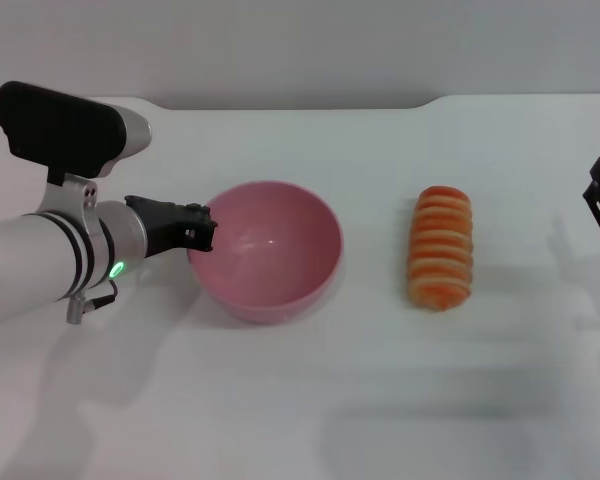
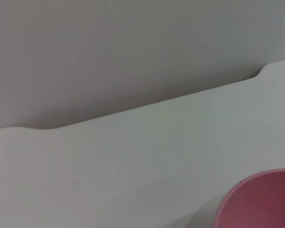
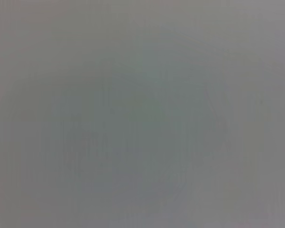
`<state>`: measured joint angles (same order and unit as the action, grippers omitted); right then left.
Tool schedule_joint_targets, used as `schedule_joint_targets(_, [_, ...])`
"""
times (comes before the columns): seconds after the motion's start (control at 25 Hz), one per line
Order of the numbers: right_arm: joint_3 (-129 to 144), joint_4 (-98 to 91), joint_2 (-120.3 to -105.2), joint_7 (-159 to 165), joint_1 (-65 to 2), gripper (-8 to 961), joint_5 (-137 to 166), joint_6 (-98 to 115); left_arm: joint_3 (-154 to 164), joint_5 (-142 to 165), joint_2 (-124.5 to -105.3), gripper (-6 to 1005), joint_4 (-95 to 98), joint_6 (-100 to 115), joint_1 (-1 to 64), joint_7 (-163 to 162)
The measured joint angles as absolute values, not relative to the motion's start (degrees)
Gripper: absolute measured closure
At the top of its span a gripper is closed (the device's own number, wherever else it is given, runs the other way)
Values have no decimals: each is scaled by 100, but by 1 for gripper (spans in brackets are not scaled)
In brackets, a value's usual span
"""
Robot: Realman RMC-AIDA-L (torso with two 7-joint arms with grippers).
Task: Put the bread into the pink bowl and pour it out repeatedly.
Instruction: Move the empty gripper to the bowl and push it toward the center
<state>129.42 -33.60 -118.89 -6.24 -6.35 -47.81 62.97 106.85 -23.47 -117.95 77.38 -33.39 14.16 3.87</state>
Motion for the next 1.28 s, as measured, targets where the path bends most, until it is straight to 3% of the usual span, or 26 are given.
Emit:
schedule_joint_targets(0.16, [12936,-3453,-11886,-624,-617,162,-4787,6245,10716,-2328,-11794,929,7741,-3339,1451,400])
schedule_joint_targets(0.4, [12906,-3623,-11883,-624,-583,162,-4787,6072,10703,-2339,-11791,968,7784,-3343,1464,544])
schedule_joint_targets(1.0, [12896,-3933,-11849,-648,-605,162,-4766,5529,10275,-2292,-11778,968,8621,-4117,1576,603])
schedule_joint_targets(1.28, [12021,-5616,-11629,-668,-344,162,-4442,2653,9973,-2153,-11776,968,8823,-4528,1755,624])
